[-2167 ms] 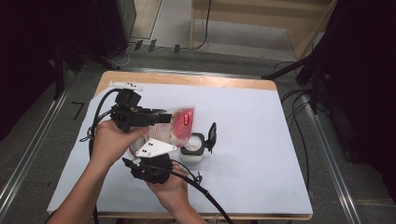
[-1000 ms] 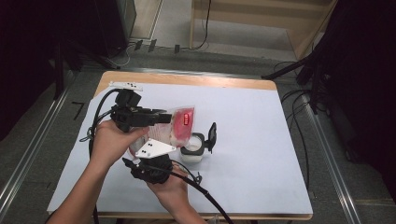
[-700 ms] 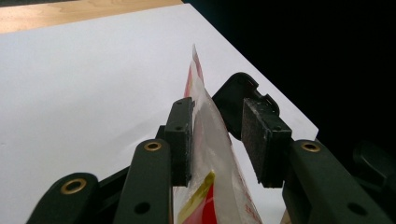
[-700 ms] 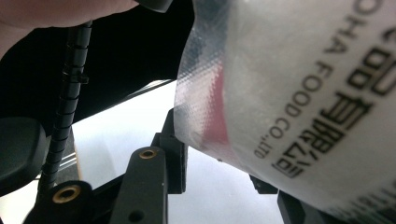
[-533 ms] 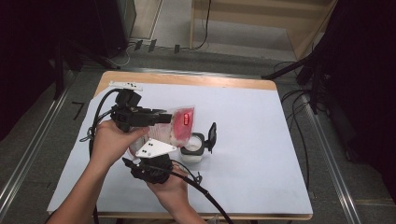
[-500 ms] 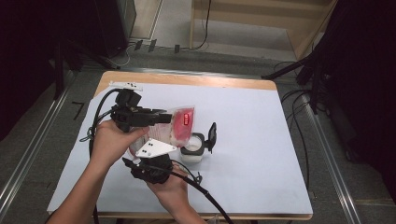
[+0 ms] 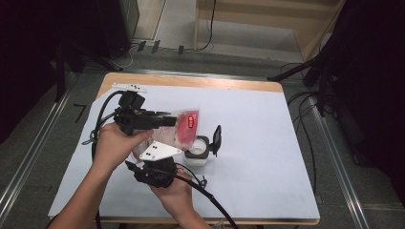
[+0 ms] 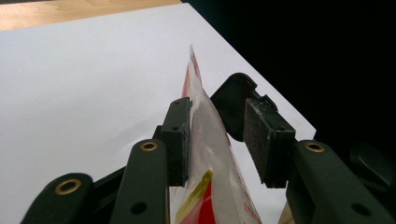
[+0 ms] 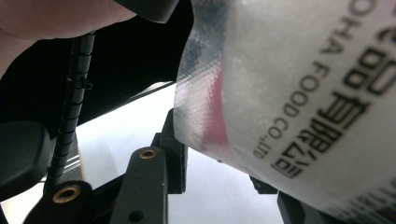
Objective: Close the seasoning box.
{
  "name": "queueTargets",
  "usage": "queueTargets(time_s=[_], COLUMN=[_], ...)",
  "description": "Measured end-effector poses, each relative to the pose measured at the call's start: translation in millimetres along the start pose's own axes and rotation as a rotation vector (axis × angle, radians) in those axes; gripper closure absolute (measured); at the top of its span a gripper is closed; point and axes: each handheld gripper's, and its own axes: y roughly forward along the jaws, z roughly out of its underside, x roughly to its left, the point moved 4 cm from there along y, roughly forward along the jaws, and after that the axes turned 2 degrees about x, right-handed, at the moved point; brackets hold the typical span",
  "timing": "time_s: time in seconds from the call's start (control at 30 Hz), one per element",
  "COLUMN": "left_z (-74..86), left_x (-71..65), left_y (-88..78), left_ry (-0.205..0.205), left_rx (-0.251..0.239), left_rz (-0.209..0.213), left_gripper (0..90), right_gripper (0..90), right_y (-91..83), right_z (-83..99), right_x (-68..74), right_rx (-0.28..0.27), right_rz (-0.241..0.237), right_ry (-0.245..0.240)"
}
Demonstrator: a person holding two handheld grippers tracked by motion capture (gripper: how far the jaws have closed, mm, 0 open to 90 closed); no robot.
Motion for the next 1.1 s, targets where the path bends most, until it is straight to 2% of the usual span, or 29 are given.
queueTargets(time_s=[0.53, 0.73, 1.1], left_z=[0.1, -0.2, -1.5], left_x=[-0.8, -1.5, -5.2], left_y=[1.0, 0.1, 4.3], left_ry=[-0.005, 0.009, 0.01], left_rx=[0.006, 0.002, -0.005], left_rz=[-0.004, -0.008, -0.012], left_gripper=[61.8, 62.2, 62.7], right_gripper=[64.2, 64.2, 64.0], right_y=[-1.1, 0.2, -1.0], right_z=[-0.6, -0.3, 0.0], right_x=[-0.9, -0.4, -1.5], right_rx=[0.001, -0.001, 0.002], right_rz=[-0.002, 0.008, 0.028], right_ry=[0.009, 0.0, 0.001])
